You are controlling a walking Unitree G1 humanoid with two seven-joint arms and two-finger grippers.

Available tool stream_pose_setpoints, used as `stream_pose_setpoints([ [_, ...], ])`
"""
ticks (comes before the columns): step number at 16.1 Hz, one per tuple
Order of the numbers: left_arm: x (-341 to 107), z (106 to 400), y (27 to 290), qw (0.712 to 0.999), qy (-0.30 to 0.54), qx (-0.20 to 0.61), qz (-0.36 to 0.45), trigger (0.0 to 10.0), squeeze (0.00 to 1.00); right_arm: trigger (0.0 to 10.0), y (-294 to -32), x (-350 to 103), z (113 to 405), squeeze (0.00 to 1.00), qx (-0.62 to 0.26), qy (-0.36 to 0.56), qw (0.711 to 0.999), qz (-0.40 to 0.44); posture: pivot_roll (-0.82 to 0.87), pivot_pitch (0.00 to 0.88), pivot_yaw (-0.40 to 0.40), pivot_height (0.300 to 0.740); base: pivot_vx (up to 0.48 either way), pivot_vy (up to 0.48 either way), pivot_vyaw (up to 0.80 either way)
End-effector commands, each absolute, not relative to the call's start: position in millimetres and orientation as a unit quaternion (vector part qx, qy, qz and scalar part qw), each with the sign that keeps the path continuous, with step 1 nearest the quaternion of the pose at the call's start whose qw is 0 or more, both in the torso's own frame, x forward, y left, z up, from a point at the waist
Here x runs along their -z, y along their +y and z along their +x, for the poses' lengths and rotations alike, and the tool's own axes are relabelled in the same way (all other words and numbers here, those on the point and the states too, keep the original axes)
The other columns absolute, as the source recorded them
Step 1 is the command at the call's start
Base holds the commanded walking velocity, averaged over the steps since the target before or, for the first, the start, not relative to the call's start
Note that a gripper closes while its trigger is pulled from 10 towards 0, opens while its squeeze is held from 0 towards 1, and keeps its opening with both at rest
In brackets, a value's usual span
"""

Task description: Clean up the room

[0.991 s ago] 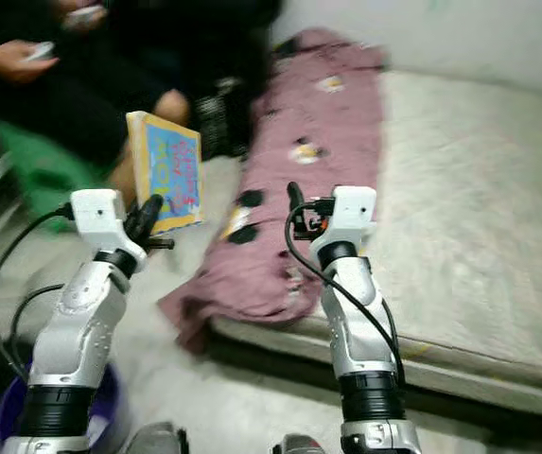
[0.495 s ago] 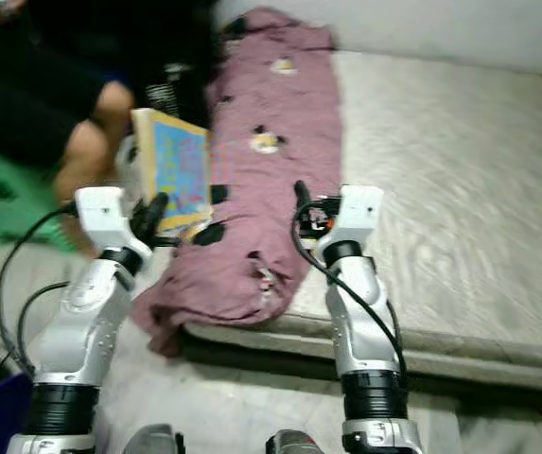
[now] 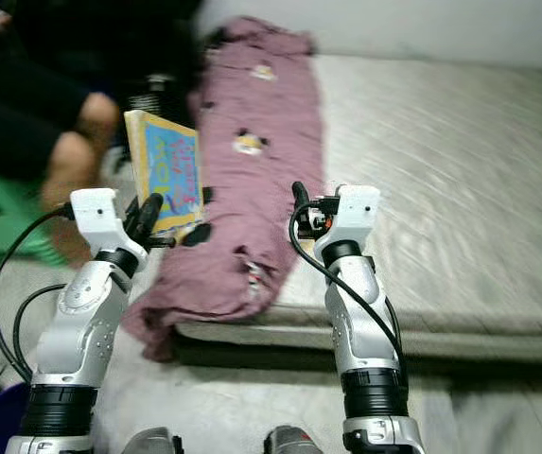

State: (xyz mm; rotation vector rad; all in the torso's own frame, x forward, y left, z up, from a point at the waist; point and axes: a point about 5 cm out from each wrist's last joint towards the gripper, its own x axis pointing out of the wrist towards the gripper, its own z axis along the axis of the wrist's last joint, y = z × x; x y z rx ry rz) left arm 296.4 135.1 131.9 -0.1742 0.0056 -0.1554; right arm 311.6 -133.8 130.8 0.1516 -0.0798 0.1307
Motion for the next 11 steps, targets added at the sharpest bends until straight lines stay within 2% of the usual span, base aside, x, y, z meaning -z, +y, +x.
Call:
stream_pose_setpoints([
  [1, -143.6, 298.6, 134.2, 0.993, -0.023, 0.084, -0.080, 10.0, 0.00, 10.0, -134.7, -132.9, 313.6, 0.00, -0.062, -0.044, 0.994, 0.075, -0.03, 0.000, -0.011, 0.740, 0.000, 0.000, -0.80],
  [10, -143.8, 298.5, 132.6, 0.992, -0.023, 0.089, -0.084, 10.0, 0.00, 10.0, -136.6, -132.5, 314.3, 0.00, -0.059, -0.044, 0.995, 0.073, -0.04, 0.000, -0.013, 0.740, 0.000, 0.000, -0.80],
  [11, -144.3, 297.8, 131.3, 0.991, -0.026, 0.096, -0.087, 10.0, 0.00, 10.0, -136.9, -133.0, 314.2, 0.00, -0.058, -0.046, 0.995, 0.073, -0.04, 0.000, -0.013, 0.740, 0.000, 0.000, 0.00],
])
